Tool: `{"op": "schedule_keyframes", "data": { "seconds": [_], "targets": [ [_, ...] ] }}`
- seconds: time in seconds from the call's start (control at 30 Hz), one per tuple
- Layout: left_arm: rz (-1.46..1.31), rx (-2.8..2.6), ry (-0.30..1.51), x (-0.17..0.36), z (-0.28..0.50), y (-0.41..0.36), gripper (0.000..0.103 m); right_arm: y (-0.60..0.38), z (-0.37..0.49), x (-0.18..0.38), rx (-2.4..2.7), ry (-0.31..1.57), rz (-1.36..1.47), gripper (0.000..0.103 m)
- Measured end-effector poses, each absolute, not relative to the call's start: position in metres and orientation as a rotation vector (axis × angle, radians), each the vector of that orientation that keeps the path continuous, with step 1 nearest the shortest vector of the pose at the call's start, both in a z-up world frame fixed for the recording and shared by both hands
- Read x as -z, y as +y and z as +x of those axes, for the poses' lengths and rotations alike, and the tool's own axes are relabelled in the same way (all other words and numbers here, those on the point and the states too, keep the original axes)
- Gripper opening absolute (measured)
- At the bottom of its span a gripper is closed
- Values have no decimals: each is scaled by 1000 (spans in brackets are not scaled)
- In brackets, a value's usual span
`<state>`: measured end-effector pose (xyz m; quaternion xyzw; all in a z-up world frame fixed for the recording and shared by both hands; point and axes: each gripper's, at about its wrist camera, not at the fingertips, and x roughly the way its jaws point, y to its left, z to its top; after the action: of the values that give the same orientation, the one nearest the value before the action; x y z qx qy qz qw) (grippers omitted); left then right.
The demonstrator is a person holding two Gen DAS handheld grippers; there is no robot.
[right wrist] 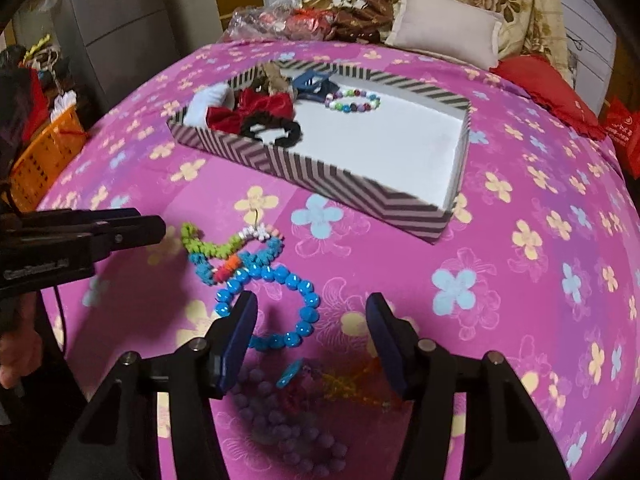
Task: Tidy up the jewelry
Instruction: 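Grasp the green beaded bracelet with the left tool while the right tool grasps the blue beaded bracelet, then carry the green bracelet with the left tool while the right tool carries the blue bracelet over the tray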
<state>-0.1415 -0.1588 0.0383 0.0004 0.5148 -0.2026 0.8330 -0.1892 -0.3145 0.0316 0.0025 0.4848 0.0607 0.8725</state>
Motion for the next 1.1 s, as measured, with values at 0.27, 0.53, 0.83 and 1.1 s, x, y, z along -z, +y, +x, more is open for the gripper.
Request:
{"op": "schedule_keyframes", "data": {
  "seconds": [0.27,0.53,0.83,1.1],
  "targets": [
    [67,484,1134,-19,-144,-164,40,-315,-178,-20,-89,1001,-78,40],
    [23,499,1130,-17,-133,-170,50,-326,-172,-19,-84,996,-58,41],
    [42,480,1089,-16,-125,-181,37,-324,-171,-20,-107,988,-70,42],
    [-9,529,1078,-23,-124,-173,14,-319,-174,-26,-154,964,-79,9]
  ]
}}
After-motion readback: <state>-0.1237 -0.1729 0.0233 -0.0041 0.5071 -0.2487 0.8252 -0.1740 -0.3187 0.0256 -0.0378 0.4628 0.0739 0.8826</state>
